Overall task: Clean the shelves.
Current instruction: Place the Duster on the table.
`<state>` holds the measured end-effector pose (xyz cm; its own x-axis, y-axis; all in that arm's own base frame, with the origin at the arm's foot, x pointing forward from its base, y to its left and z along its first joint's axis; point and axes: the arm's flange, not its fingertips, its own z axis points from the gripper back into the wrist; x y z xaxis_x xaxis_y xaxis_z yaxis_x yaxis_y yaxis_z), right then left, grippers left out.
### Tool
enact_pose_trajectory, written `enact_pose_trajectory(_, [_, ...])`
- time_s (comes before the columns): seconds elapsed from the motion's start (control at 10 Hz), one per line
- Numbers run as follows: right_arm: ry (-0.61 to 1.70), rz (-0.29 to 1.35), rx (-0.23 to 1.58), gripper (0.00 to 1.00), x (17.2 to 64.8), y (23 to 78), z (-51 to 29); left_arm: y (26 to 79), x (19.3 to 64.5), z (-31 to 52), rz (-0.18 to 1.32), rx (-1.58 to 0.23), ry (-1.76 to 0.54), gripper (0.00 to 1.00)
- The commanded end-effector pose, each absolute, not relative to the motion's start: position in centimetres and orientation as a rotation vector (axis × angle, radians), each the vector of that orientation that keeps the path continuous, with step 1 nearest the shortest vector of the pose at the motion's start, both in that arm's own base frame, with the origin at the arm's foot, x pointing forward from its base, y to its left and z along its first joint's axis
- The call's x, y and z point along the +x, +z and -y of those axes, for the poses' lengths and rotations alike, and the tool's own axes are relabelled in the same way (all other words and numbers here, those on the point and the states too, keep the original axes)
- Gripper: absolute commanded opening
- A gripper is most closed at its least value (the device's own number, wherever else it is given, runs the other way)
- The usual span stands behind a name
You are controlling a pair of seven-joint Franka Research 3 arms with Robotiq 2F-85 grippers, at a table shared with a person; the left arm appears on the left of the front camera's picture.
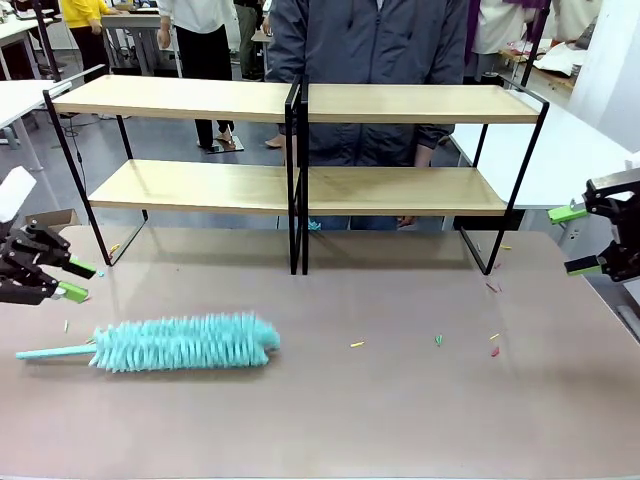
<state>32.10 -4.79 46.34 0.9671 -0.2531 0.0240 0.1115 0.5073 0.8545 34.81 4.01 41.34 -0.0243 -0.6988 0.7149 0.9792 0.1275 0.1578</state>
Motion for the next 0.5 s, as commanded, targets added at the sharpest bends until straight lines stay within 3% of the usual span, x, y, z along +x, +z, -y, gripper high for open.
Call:
enact_pose_trajectory(0.0, [-0.198, 0.176, 1.042, 1.00, 32.3, 46.3, 4.7, 42.1, 30.9, -2.7, 0.864, -0.587, -1.114, 1.00])
enact_pose_trajectory(0.2, [-0.221, 0.153, 1.016, 1.00, 32.1, 46.3, 4.8, 47.1, 31.6, -6.0, 0.801, -0.789, -0.576, 1.00])
enact_pose_trajectory(0.3, [-0.182, 0.186, 1.049, 1.00, 32.0, 47.3, 4.2, 48.5, 32.5, -7.6, 0.750, -0.795, -0.229, 1.00])
enact_pose_trajectory(0.4, [-0.172, 0.206, 1.081, 1.00, 31.9, 48.1, 3.8, 49.0, 33.6, -9.0, 0.725, -0.815, -0.026, 1.00])
